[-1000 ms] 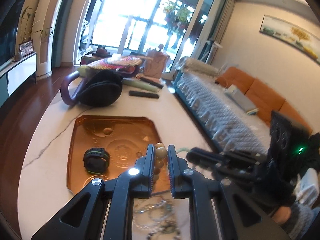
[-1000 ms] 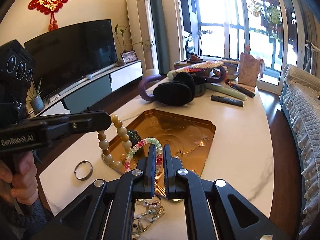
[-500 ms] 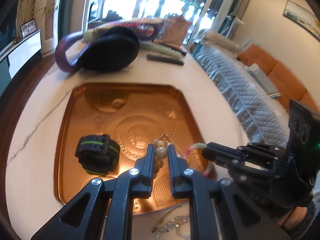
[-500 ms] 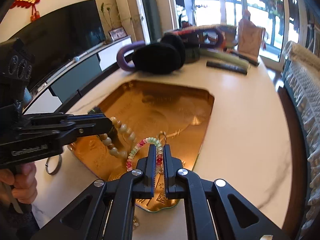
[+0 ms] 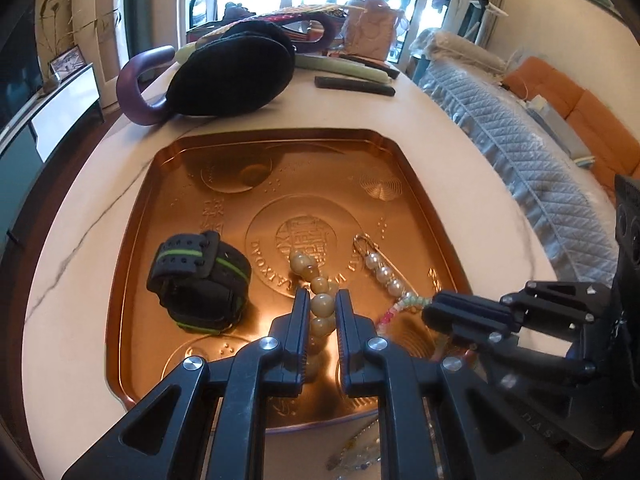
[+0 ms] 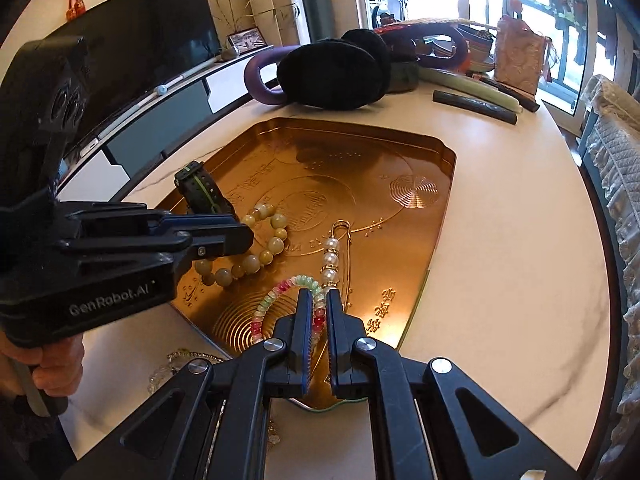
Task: Organize jewelry
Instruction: 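Carry both bracelets into the copper tray and open both tools, then grasp a clear crystal bracelet with the left tool while the right tool grasps a beaded chain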
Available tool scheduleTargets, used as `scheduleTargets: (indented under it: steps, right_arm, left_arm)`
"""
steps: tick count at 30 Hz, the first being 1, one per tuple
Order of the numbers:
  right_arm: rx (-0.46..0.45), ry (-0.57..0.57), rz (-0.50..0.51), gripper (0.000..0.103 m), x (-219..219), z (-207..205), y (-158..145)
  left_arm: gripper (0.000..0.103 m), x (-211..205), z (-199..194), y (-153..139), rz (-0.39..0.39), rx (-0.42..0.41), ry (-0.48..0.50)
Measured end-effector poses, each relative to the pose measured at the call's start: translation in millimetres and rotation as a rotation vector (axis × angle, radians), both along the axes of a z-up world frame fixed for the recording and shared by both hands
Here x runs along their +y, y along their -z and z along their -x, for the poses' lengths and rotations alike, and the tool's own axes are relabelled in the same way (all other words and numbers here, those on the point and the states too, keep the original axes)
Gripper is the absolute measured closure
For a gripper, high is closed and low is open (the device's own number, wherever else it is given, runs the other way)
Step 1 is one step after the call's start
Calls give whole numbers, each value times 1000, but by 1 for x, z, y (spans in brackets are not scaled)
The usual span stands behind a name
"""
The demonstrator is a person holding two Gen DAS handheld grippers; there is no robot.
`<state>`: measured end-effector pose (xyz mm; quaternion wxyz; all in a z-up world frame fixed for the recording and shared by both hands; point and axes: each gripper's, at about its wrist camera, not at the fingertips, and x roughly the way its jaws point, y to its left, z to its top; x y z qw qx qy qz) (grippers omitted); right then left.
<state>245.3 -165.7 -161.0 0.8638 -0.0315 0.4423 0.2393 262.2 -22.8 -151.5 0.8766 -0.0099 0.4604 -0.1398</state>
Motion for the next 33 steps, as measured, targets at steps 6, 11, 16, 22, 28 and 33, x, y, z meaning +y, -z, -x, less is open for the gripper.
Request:
scheduleTargets:
  steps: [6,11,16,22,28,33]
  right_arm:
    - [0,8,-9,96,-1,4,4]
    - [-14,22,-6,96,-3,5,3]
    - [-38,30,-30,67,-7,11,-6]
    - [-50,45,-100,45,-25,36,-26]
    - [-34,22,-89,46,-26,62,-29]
    - [27,13,-89,63,-23,74,-18]
  left_arm:
    - [87,-1,12,3,-23,2,-8]
    - [89,-1,23,0,-27,-29,-20]
    - [69,0,36,0,-48,-27,-13]
    - [48,5,77,-19,-44,-77,14]
    - [48,20,97,-15,-74,-66,-20]
    - [48,31,105,-4,-30,-9,-28]
